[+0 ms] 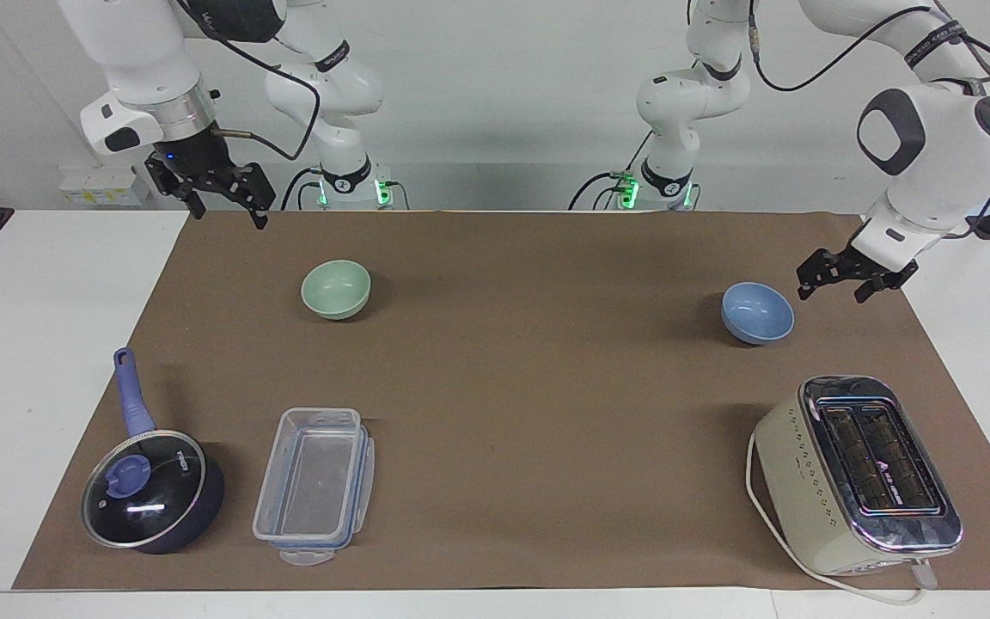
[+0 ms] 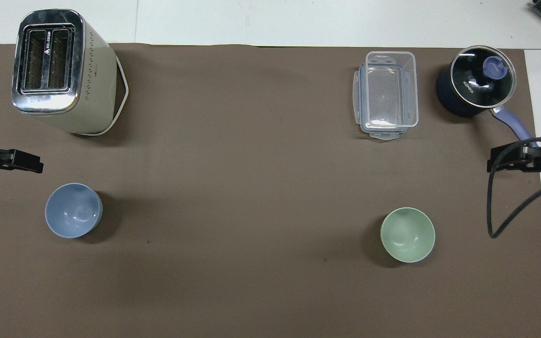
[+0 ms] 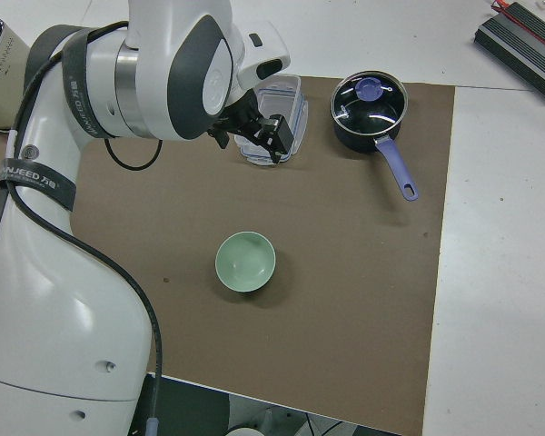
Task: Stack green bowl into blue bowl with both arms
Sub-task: 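Reach the left gripper down and grasp the blue bowl's rim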
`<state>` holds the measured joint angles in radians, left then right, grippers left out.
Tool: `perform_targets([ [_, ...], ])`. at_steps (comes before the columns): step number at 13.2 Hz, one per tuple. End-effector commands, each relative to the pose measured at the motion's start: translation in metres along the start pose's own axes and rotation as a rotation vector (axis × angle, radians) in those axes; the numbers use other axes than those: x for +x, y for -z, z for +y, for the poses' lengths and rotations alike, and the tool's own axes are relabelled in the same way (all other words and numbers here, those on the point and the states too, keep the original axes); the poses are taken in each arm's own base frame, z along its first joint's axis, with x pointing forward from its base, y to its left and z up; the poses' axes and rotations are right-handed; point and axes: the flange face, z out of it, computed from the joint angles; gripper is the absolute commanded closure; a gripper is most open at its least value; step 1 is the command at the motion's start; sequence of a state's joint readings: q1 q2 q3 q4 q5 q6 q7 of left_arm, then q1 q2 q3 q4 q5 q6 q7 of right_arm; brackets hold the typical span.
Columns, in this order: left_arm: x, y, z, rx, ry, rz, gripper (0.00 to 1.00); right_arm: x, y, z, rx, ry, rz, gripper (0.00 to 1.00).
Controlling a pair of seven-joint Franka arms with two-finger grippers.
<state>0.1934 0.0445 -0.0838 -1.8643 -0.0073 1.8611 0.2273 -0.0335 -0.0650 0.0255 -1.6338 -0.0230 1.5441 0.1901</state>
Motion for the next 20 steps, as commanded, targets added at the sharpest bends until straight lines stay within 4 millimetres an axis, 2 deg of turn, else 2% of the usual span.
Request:
perform_targets([
  [1,-0.010,-0.026,-0.009,-0.015,0.003,0.007,0.00,0.002,0.002,0.003,0.016,0.010,0.002,0.00],
  [4,-0.021,-0.063,-0.021,-0.052,0.015,-0.003,0.00,0.002,0.002,0.003,0.016,0.008,0.002,0.00],
  [6,-0.029,-0.087,-0.021,-0.059,0.006,-0.012,0.00,0.002,0.002,0.003,0.016,0.008,0.002,0.00],
  [9,-0.041,-0.109,-0.026,-0.094,0.033,-0.024,0.00,0.002,0.002,0.003,0.016,0.008,0.002,0.00],
  [14,-0.061,-0.152,-0.021,-0.117,0.026,-0.048,0.00,0.002,0.002,0.003,0.016,0.008,0.002,0.00],
  [15,-0.065,-0.160,-0.022,-0.114,0.009,-0.040,0.18,0.002,0.002,0.003,0.016,0.008,0.002,0.00],
  [17,-0.069,-0.164,-0.026,-0.114,0.012,-0.039,0.99,0.003,0.002,0.004,0.016,0.007,0.002,0.00],
  [20,-0.066,-0.163,-0.027,-0.125,0.028,-0.035,1.00,0.003,0.002,0.005,0.016,0.005,0.002,0.00],
])
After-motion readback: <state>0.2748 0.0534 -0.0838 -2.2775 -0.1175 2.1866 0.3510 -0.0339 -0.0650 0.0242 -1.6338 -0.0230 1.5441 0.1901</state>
